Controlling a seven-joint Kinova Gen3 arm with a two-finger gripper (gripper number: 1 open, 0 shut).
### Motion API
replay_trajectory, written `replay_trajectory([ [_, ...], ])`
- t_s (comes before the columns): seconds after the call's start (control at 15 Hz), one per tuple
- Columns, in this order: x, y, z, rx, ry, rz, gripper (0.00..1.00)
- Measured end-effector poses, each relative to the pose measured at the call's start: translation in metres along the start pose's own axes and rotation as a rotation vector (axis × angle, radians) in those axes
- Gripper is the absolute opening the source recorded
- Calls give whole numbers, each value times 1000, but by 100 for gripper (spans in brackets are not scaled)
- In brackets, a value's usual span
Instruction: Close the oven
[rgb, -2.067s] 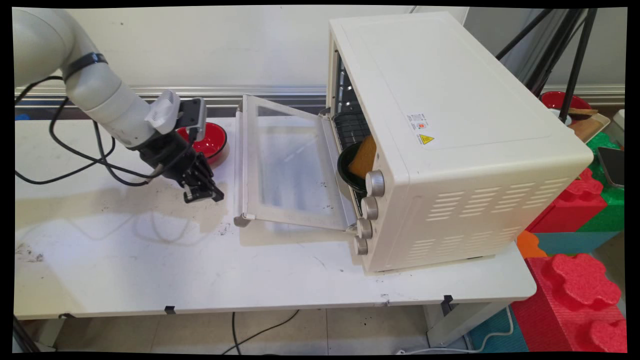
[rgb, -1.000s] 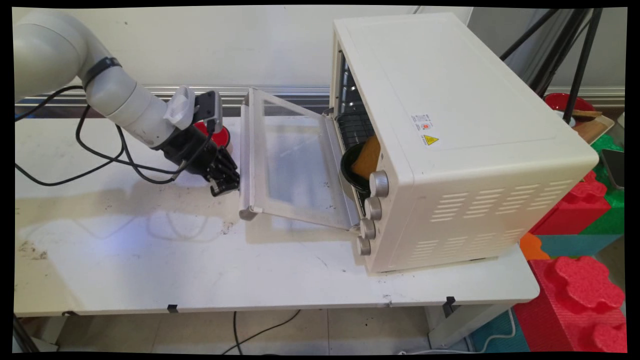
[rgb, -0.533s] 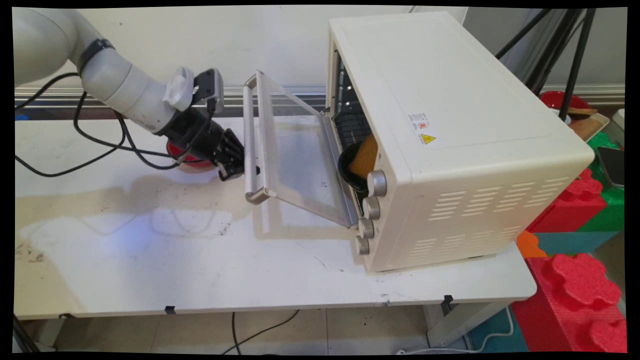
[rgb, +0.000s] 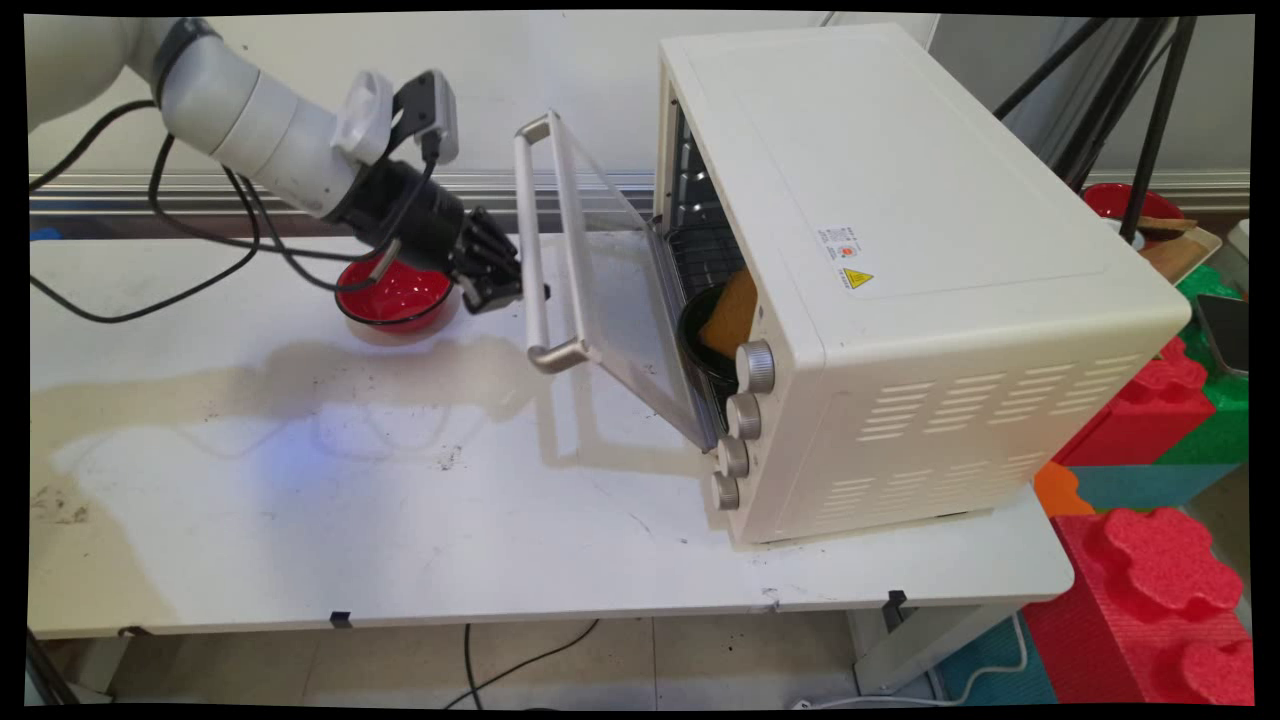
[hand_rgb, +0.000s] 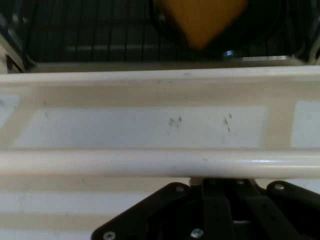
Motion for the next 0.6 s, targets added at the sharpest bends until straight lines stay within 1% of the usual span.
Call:
replay_trajectory([
  [0.27,22,-5,-4,11,58,3,0],
  [0.6,39,-7,-9,17,105,4,0],
])
